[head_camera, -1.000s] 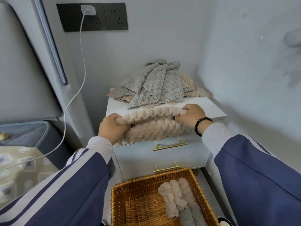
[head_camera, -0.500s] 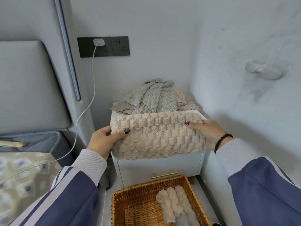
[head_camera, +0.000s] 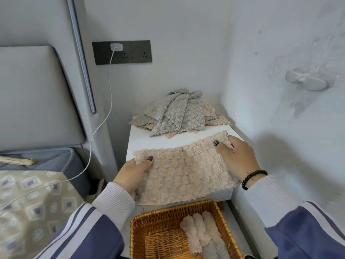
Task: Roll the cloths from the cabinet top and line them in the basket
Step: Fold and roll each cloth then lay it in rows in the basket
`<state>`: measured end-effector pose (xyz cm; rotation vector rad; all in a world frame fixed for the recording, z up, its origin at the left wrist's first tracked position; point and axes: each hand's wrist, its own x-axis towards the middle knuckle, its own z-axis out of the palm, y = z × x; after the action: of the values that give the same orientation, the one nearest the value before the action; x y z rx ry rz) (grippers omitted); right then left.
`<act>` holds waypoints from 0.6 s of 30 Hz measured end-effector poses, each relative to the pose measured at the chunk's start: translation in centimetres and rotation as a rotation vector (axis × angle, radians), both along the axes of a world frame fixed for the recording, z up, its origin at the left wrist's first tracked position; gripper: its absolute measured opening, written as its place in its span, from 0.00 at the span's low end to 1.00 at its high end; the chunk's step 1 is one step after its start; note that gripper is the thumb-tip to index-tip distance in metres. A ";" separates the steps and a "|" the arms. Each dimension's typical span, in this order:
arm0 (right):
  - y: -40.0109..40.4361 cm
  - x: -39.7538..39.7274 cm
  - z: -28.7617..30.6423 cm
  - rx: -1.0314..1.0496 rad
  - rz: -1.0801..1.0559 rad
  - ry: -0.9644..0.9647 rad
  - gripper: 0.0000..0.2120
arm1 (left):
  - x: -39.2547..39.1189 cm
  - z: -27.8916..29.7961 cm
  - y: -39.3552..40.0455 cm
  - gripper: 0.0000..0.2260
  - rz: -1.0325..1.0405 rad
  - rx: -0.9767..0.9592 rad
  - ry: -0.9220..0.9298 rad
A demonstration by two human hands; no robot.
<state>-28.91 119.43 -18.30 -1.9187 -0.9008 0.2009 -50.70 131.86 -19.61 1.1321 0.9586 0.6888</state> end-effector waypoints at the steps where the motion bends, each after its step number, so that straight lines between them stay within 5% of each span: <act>1: -0.1 -0.3 0.2 0.006 -0.009 -0.011 0.19 | 0.2 0.0 0.0 0.08 0.001 0.005 0.016; 7: 1.0 -2.4 -0.2 0.000 0.103 -0.166 0.15 | 2.0 -0.4 -0.1 0.06 -0.016 -0.003 -0.051; 11: 1.7 -4.5 -0.4 -0.003 0.245 -0.227 0.01 | 3.3 -0.3 -0.6 0.07 -0.046 -0.035 -0.165; 18: 2.6 -6.7 -1.0 0.007 0.314 -0.160 0.18 | 4.9 -0.7 -1.3 0.14 -0.103 -0.042 -0.220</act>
<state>-35.59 122.05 -19.34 -1.7981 -1.3085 0.2308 -45.81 130.57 -20.27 1.0380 0.7203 0.6904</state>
